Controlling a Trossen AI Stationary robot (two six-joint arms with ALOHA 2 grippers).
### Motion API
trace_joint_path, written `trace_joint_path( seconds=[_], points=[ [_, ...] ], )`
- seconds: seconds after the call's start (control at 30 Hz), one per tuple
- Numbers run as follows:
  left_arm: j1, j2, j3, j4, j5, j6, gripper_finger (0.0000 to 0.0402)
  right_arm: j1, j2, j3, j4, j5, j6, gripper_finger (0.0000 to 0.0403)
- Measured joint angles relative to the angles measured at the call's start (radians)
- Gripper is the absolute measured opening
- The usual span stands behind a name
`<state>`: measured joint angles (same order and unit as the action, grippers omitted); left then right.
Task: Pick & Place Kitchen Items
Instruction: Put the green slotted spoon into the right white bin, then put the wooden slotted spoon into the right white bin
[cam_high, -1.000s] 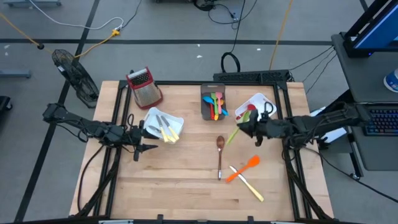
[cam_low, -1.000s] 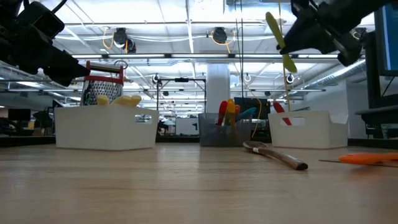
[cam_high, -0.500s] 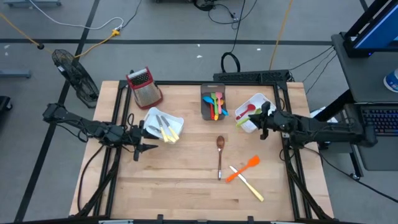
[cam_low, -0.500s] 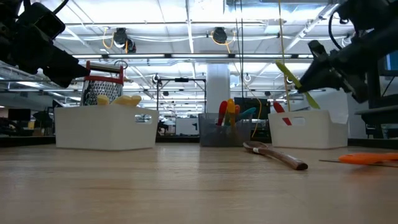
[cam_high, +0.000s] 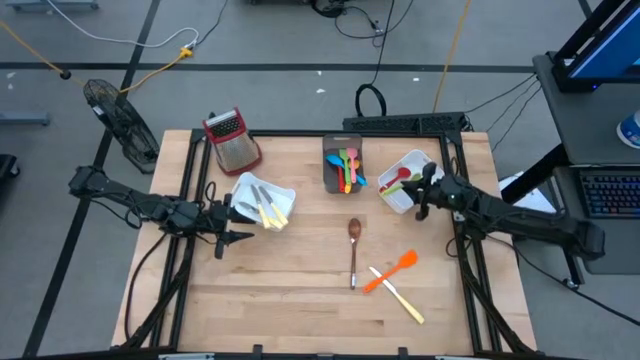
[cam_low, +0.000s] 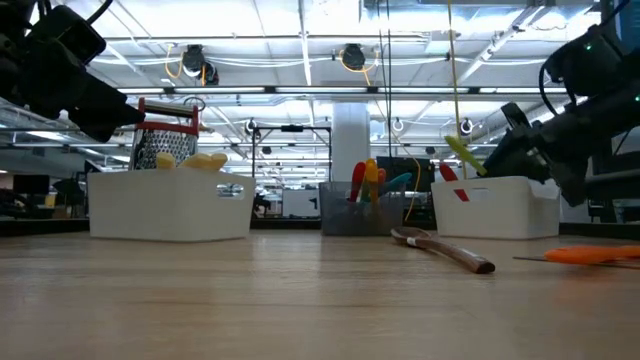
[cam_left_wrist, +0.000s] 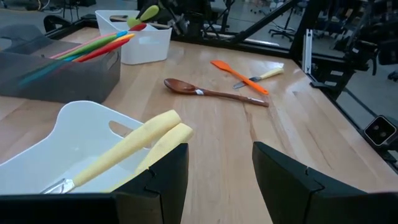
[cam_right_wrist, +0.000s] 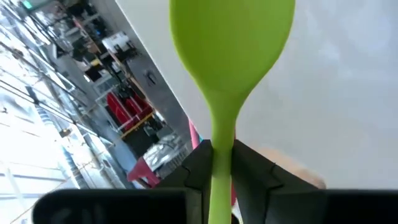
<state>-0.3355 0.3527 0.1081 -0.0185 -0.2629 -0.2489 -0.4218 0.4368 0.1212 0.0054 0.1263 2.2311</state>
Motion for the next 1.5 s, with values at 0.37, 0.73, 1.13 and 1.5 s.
trace_joint_path(
  seconds=[0.37,0.73,1.13,1.5],
  points=[
    [0.0,0.0,0.0,0.0,0.0,-0.022,0.0182,-0.083,0.0,-0.04,0.097,0.002,-0.108,0.0054],
    [0.0,0.0,0.0,0.0,0.0,-0.021,0.0182,-0.083,0.0,-0.042,0.096,0.002,-0.16,0.0086],
    [0.0,0.0,0.0,0.0,0.0,-0.021,0.0182,-0.08,0.0,-0.042,0.305,-0.001,-0.439,0.0082],
    [0.0,0.0,0.0,0.0,0.0,-0.034,0.0182,0.0,0.0,-0.042,0.703,-0.052,-0.777,0.007]
  ],
)
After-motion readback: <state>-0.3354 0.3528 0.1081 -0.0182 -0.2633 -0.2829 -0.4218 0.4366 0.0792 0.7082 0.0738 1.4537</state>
